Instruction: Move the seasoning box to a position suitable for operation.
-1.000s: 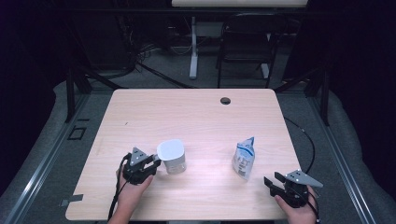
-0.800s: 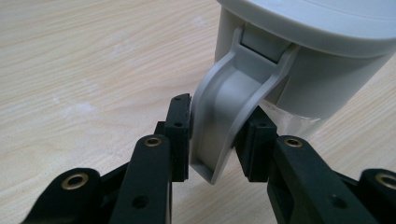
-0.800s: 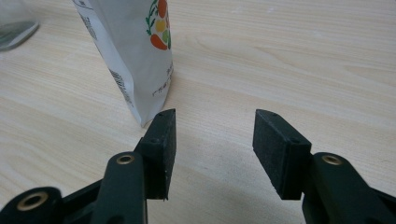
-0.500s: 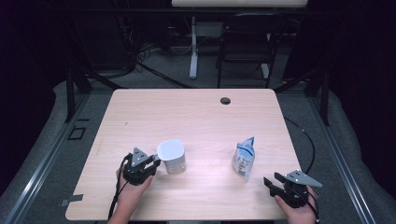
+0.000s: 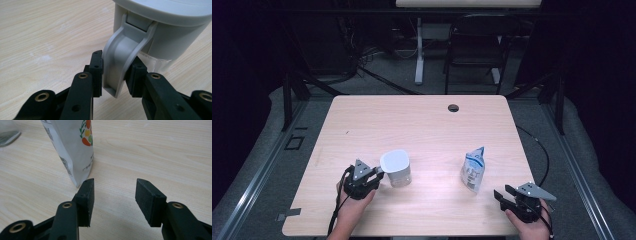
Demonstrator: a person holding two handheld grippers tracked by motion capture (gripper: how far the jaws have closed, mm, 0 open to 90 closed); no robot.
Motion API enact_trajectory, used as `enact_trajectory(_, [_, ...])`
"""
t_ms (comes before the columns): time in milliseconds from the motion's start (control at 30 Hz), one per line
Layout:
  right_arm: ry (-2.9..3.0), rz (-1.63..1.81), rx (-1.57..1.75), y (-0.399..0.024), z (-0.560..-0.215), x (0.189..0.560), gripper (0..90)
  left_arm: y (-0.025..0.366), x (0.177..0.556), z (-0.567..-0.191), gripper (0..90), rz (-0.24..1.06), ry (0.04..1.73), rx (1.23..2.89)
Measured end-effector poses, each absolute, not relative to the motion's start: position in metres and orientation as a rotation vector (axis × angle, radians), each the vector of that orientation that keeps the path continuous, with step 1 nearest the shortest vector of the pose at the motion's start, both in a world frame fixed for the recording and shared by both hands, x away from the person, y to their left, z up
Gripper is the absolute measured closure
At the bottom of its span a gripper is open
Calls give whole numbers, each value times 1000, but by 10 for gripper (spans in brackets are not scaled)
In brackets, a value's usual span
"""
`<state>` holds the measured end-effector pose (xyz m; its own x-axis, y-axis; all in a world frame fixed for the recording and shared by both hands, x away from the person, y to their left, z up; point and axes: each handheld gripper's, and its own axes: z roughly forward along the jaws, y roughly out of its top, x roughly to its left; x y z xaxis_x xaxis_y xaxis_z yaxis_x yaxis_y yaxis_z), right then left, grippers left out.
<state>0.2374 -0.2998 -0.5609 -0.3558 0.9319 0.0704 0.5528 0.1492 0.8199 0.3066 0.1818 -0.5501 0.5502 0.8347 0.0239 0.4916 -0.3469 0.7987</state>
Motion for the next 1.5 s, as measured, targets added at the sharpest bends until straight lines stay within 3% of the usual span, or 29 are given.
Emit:
enact_trajectory(733, [1992,1106,1383,-296,-560,237,496,176,296,-549,707,540,1010,2041])
enact_trajectory(1500, [2014,1110,1358,-292,-558,234,496,142,270,-547,710,458,796,2123])
